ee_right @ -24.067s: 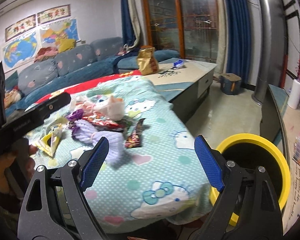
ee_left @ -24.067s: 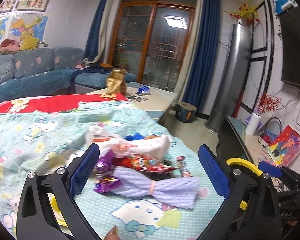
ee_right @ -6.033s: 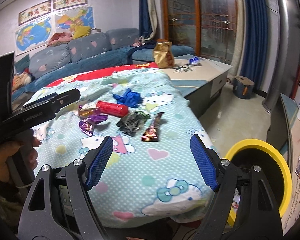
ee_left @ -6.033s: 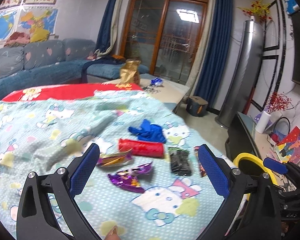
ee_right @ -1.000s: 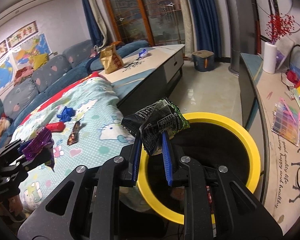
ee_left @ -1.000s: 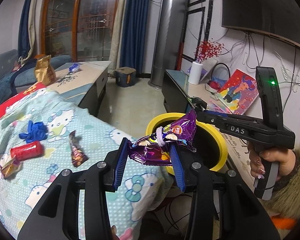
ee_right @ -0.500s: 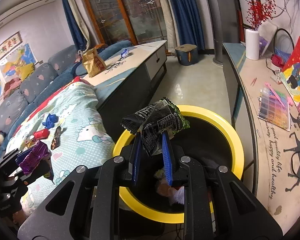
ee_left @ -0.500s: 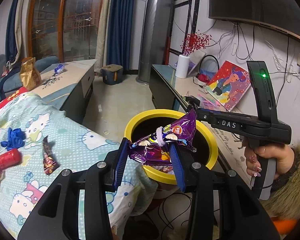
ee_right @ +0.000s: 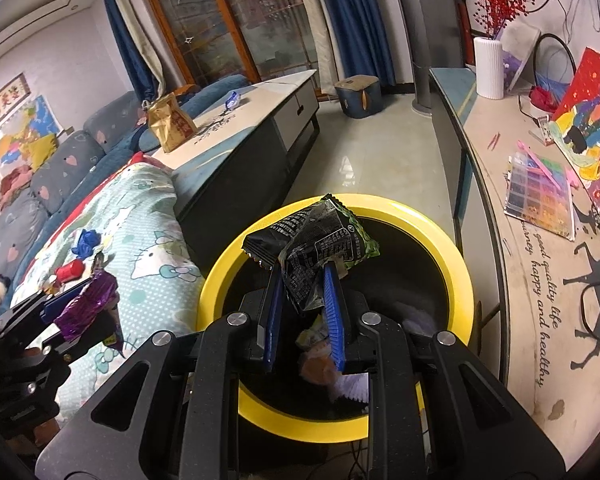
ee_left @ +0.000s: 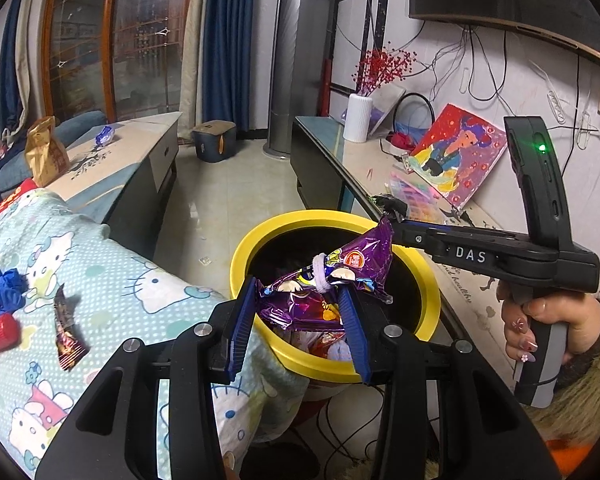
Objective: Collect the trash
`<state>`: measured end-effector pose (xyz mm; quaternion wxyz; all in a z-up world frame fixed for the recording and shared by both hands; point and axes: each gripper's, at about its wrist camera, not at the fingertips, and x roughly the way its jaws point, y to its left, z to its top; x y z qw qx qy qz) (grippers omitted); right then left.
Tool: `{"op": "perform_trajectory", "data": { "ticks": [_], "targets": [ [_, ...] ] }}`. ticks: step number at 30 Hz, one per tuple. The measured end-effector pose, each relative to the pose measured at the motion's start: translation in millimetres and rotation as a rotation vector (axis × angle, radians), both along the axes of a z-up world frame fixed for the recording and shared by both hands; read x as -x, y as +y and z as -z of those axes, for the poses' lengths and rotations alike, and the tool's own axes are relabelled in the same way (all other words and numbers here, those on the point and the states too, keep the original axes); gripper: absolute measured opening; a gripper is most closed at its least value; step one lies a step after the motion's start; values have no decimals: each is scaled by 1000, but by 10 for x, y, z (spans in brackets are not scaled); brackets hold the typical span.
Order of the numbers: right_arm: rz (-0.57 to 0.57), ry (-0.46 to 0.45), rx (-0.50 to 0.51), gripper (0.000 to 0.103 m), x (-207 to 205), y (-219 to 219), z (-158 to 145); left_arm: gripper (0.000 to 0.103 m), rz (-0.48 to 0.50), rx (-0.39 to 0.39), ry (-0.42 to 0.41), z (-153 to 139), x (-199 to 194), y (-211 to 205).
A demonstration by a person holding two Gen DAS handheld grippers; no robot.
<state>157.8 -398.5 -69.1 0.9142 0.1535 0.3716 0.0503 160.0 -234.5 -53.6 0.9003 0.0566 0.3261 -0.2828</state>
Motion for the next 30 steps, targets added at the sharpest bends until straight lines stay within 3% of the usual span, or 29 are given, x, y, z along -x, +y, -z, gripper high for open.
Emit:
{"op": "perform_trajectory", "data": {
  "ticks": [9,13,15,17,20,30],
  "targets": [
    [4,44,-15,16,-33,-58,134,40,6,-27,33,188,-190,-145],
    [10,65,-18,23,-45,-77,196,42,13,-16,52,263,-277,-200],
    [31,78,-32,32,-51,-119,235,54,20,-14,58,290,-305,-225],
    [68,91,-36,44,-52,-176,259,79,9,-2,57,293,-316,-213],
    [108,88,-30,50,-39,-248,254,95,-15,15,45,287,-294,-152],
    [115,30,14,57,-12,-140,94,96,-91,35,2,177,-147,122]
  ]
}}
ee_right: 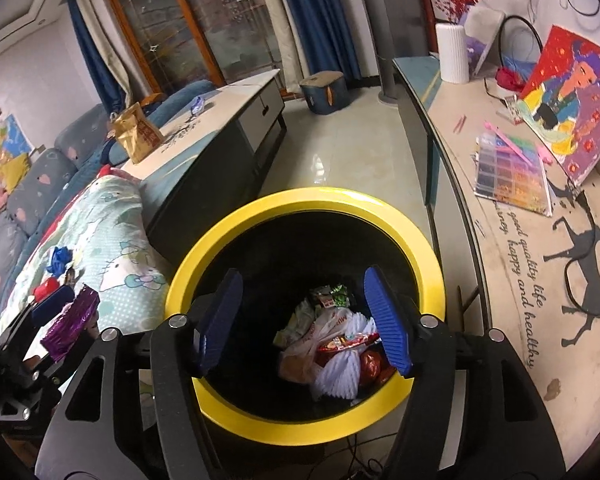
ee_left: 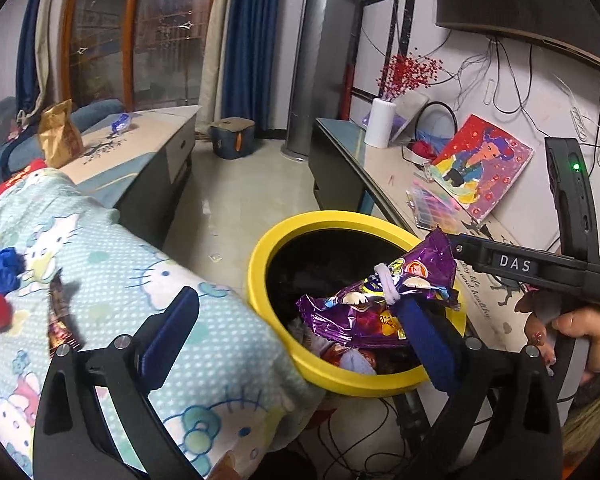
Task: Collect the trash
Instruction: 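Move both open tools back from the bin toward the bed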
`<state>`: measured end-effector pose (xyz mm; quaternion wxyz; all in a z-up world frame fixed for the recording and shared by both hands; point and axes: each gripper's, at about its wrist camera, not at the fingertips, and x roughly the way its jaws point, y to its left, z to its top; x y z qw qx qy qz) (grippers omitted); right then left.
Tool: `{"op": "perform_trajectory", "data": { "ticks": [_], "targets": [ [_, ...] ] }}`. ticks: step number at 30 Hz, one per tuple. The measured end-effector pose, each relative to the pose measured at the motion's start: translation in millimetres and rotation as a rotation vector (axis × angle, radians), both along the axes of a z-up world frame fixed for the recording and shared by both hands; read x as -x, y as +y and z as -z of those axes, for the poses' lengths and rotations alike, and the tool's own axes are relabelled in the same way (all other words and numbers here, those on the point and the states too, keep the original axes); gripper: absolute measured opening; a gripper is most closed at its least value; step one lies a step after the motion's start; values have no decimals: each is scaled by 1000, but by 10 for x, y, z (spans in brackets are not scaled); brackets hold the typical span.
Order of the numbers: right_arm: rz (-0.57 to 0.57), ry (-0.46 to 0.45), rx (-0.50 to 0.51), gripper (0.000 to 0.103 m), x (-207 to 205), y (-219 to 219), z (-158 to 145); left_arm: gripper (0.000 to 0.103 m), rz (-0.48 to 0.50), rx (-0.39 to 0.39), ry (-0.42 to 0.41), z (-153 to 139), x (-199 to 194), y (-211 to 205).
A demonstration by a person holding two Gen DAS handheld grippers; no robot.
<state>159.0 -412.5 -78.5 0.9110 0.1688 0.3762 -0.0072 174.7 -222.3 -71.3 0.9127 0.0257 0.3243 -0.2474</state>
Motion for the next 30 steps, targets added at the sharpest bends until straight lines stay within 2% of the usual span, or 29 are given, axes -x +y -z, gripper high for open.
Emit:
{"op": "perform_trajectory", "data": {
  "ticks": [16,23,30],
  "targets": [
    [-112,-63,51,60,72,449,-223,96,-117,77,-28,-212,89,542],
    [-124,-100,66,60,105,499,-368,96,-136,82,-39,-254,96,611],
    [-174,-130,79,61,99,662,-489,96,-209,95,-56,-322,111,875]
  ]
}}
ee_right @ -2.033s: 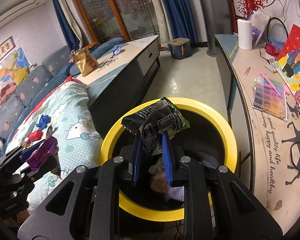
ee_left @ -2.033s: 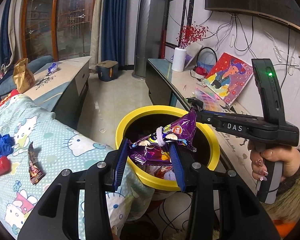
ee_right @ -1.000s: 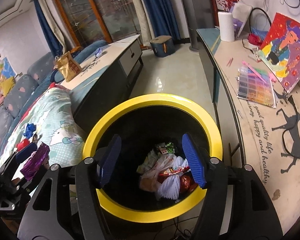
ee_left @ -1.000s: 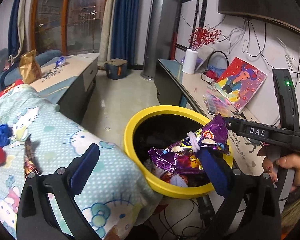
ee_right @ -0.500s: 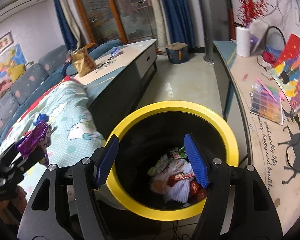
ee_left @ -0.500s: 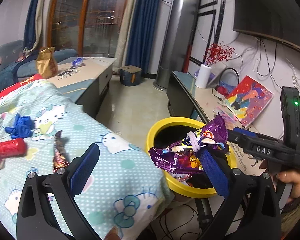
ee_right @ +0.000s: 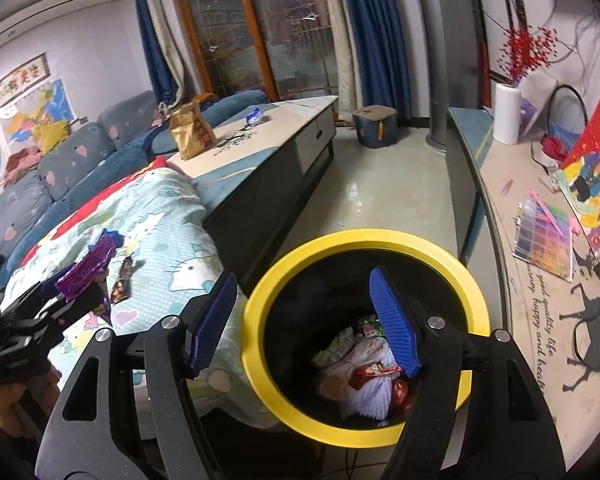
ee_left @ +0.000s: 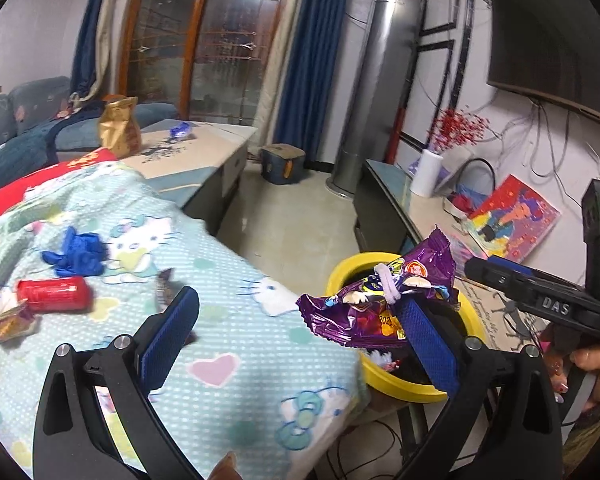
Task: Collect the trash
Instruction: 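Move both open tools back from the bin toward the bed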
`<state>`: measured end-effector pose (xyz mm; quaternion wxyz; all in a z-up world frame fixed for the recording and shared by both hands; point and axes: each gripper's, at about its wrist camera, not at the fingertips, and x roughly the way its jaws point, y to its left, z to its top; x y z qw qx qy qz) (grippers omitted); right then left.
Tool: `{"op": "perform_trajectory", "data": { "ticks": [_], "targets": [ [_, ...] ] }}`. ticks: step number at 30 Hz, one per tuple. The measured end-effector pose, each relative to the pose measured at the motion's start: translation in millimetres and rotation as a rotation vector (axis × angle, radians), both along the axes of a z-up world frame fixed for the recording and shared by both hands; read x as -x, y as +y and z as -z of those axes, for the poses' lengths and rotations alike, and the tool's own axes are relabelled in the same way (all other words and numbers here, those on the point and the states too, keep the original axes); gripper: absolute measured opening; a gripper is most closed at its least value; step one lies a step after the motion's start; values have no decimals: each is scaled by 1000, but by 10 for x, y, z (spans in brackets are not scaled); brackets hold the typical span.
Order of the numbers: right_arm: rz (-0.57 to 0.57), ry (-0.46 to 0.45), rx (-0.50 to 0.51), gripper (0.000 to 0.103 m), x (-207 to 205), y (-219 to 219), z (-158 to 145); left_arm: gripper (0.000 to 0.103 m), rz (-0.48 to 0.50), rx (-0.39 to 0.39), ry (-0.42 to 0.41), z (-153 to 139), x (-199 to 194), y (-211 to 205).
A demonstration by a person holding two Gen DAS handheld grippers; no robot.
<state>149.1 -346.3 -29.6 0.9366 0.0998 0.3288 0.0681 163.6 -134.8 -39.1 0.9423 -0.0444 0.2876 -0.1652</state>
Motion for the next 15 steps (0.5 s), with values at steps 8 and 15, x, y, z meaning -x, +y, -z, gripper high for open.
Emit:
{"op": "perform_trajectory", "data": {
  "ticks": [8,15],
  "targets": [
    [-88,-14,1,61,-75,344,-99,96,-112,11,-6,-36,-3,472],
    [-157,-16,16,61,-100,652,-117,96,-196,20,-15,-59,19,852]
  ]
}}
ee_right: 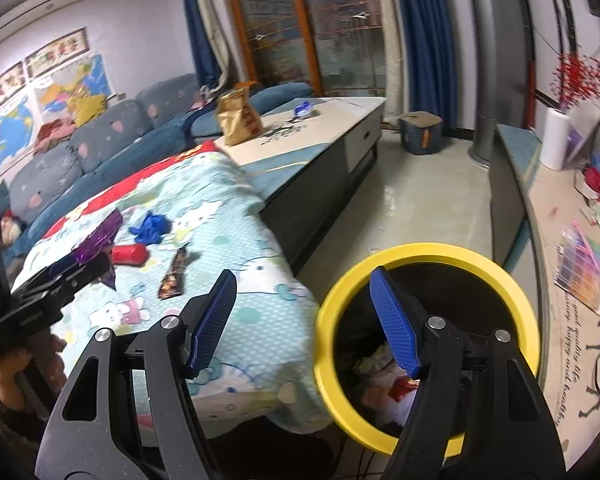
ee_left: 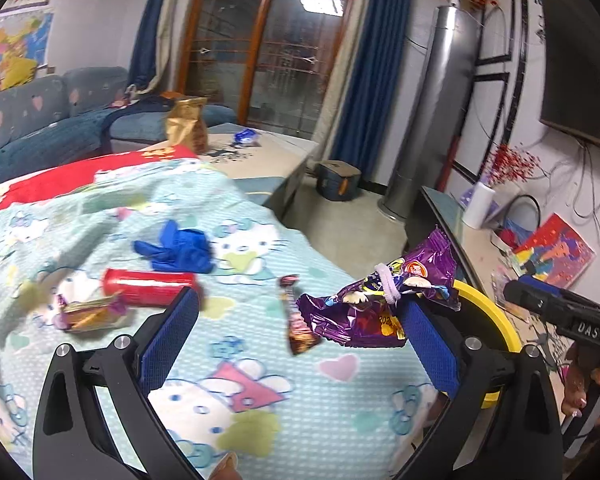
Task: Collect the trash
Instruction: 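Move both open tools back from the bin toward the bed, then grasp the purple candy wrappers with the left tool while the right tool grasps the brown chocolate wrapper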
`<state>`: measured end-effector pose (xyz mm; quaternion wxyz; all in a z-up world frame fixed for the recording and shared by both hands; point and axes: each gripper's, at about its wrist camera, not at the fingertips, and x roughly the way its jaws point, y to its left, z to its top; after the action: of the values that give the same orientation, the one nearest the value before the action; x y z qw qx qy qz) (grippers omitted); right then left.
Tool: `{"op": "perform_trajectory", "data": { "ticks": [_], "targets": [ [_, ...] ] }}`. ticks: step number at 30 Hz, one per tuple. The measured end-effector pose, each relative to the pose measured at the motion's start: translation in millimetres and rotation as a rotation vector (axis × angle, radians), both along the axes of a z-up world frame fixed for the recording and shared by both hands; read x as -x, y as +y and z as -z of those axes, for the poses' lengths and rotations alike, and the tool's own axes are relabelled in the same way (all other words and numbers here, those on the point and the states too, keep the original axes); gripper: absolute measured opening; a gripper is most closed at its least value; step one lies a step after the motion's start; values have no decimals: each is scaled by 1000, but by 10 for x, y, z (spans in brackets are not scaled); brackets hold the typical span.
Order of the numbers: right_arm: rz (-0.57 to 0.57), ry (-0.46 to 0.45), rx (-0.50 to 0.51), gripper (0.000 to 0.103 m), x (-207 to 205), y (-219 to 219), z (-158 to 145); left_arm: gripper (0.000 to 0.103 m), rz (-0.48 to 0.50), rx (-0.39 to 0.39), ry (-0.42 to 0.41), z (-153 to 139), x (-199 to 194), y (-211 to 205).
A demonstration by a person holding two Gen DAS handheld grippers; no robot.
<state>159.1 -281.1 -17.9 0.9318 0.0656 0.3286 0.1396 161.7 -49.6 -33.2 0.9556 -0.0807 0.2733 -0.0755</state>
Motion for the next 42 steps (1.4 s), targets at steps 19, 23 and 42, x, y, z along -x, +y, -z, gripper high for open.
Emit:
{"op": "perform_trajectory", "data": {
  "ticks": [19,23,42],
  "targets": [
    [-207,-4,35,61,-124,1004,48,96,-182,2,5,48,120,871],
    [-218,11,42,61,-162,1106,111,96,-208,-15,18,91,136,1013],
    [-220,54,89,61,-437,1419,316,96,-115,-95,145,388,-185,1447]
  ]
}}
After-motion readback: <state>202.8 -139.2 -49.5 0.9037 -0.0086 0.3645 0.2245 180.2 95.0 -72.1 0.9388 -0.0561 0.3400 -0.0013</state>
